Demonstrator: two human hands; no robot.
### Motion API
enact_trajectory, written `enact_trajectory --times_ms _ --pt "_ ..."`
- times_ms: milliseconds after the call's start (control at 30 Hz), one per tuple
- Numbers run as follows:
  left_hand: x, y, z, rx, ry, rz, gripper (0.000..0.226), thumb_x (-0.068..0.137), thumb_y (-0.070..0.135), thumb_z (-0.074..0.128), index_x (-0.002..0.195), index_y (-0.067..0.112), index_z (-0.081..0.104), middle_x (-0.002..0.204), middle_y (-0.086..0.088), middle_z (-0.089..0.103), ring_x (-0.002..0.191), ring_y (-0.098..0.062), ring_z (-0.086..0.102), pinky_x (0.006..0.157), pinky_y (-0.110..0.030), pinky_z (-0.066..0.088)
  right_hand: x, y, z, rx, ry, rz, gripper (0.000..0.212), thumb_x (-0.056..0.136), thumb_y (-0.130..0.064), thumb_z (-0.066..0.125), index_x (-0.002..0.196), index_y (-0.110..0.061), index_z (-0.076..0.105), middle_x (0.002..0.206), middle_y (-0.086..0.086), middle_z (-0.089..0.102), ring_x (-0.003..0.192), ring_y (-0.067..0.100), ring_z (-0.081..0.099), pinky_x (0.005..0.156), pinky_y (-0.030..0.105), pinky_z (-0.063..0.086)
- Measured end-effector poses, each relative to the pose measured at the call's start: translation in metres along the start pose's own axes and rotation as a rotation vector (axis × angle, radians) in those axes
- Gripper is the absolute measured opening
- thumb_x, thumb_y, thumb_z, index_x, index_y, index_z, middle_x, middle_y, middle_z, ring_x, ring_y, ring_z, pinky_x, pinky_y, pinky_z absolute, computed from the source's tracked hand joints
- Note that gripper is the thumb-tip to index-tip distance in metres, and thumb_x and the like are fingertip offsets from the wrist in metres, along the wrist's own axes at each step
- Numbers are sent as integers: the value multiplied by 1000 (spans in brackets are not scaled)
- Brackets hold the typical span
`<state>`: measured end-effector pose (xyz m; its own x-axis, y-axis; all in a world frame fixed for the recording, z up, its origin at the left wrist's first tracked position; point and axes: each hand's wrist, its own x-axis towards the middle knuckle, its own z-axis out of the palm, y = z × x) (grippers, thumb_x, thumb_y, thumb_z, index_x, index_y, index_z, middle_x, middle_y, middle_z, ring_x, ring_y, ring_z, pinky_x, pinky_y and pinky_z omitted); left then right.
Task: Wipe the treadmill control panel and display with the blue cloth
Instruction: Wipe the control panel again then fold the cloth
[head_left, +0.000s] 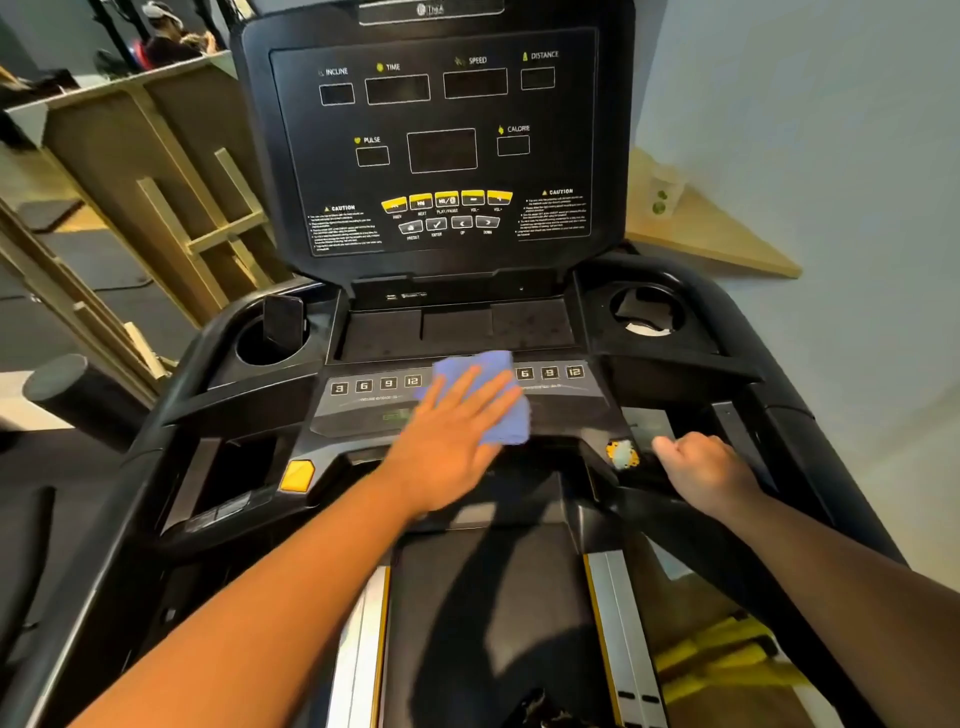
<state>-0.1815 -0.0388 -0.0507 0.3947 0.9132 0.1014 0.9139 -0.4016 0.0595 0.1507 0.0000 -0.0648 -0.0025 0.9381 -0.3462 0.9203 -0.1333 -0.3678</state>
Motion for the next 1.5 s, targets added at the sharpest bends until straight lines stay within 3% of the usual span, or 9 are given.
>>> enact_trajectory --times_ms 167,433,700,900,1033,1133,1267,1367,1500 --pt "-61 -55 -9 -37 57 -480 68 98 50 20 162 27 21 170 4 18 158 -33 8 120 -69 14 1 0 0 -16 -7 -18 46 100 -39 30 68 -17 57 70 6 57 70 17 55 59 34 36" --pt "-8 9 -3 -121 92 -910 71 106 44 34 164 24 0 172 -1 -5 155 -43 -10 118 -73 -1 -5 -7 -6 -107 42 -3 43 103 -41 34 69 -19 50 75 7 59 82 30 62 78 42 52" --pt "53 85 -4 -63 -27 -532 70 106 44 29 164 20 -4 172 -3 -12 155 -42 -15 119 -68 -8 1 -4 -3 -59 -9 -21 43 104 -36 32 77 -16 59 80 9 63 78 21 60 71 36 44" --pt "49 123 -5 -35 -180 -88 66 108 41 30 164 24 -1 172 -1 -11 154 -36 -22 122 -63 -13 -1 1 0 -370 31 -162 22 97 -28 55 114 -17 46 105 4 60 96 19 61 73 29 47" --pt "29 127 -35 -376 -353 32 48 111 37 29 158 31 33 168 -1 27 158 -27 5 124 -59 -8 6 2 -3 -198 4 -50 30 103 -37 38 85 -17 52 85 6 59 90 29 61 78 39 50" --pt "23 130 -76 -665 -368 -40 43 110 42 31 134 23 62 130 -8 67 118 -21 58 114 -44 36 6 -1 -10 23 -49 -57 33 102 -37 43 77 -24 59 87 6 66 85 26 62 77 37 48" --pt "30 119 -113 -1077 -385 -219 28 103 44 49 98 28 71 112 1 74 102 -16 66 99 -40 49 -35 -28 -39 525 87 -205 16 97 -22 59 87 -26 70 92 -4 73 86 15 66 76 26 45" --pt "39 112 -121 -1445 -355 -417 26 100 44 57 105 23 72 114 -9 76 109 -22 70 97 -41 51 -84 -49 -61 1247 -286 -169 43 99 -45 48 106 -11 73 106 16 72 97 31 66 84 40 46" --pt "46 104 -111 -1509 -296 -550 27 103 38 55 109 18 72 100 -3 79 94 -16 74 77 -30 55 -114 -48 -62 1328 -453 -290 46 100 -41 47 118 -6 70 116 22 70 107 33 67 88 44 55"
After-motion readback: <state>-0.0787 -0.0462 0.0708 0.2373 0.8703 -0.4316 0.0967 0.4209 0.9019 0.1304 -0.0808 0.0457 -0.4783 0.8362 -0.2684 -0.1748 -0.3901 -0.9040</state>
